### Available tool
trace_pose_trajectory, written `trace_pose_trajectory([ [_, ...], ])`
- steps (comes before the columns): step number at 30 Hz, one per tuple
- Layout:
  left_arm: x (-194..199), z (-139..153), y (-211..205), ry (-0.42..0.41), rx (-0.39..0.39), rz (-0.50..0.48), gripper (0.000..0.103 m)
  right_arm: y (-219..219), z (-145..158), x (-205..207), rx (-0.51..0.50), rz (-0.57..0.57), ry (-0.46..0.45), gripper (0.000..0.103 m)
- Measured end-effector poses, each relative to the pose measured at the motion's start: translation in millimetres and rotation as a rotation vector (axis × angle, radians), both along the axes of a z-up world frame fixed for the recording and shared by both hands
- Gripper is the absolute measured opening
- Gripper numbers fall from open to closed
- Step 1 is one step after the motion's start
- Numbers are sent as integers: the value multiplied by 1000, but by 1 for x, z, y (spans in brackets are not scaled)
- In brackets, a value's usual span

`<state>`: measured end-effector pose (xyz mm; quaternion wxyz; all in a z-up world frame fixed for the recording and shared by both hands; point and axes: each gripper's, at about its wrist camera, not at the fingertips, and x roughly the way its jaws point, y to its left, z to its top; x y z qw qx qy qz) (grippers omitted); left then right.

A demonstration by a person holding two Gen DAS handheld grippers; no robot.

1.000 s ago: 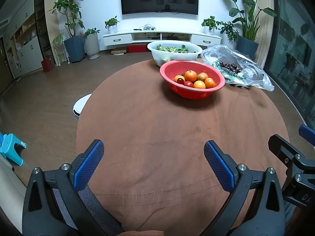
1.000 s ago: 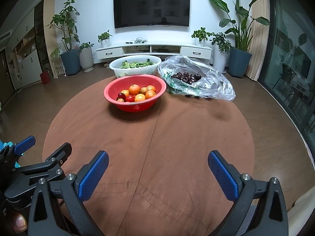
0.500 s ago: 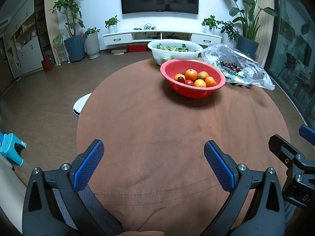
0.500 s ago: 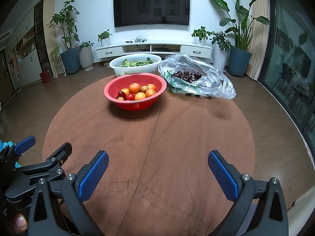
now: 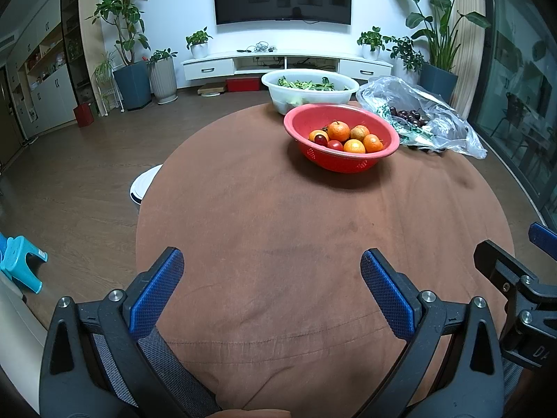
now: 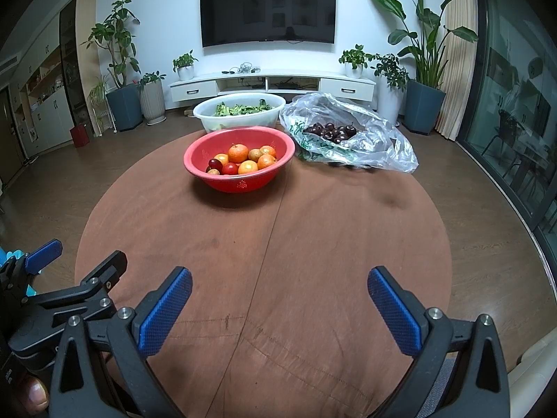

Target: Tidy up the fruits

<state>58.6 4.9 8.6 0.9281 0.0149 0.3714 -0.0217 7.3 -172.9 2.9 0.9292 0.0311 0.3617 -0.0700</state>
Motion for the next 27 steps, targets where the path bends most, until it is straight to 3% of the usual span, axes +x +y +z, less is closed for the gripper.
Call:
trace_pose_trajectory([
  [27, -5, -5, 1, -14, -6, -5, 103, 0, 1, 0, 1, 0, 2, 103],
])
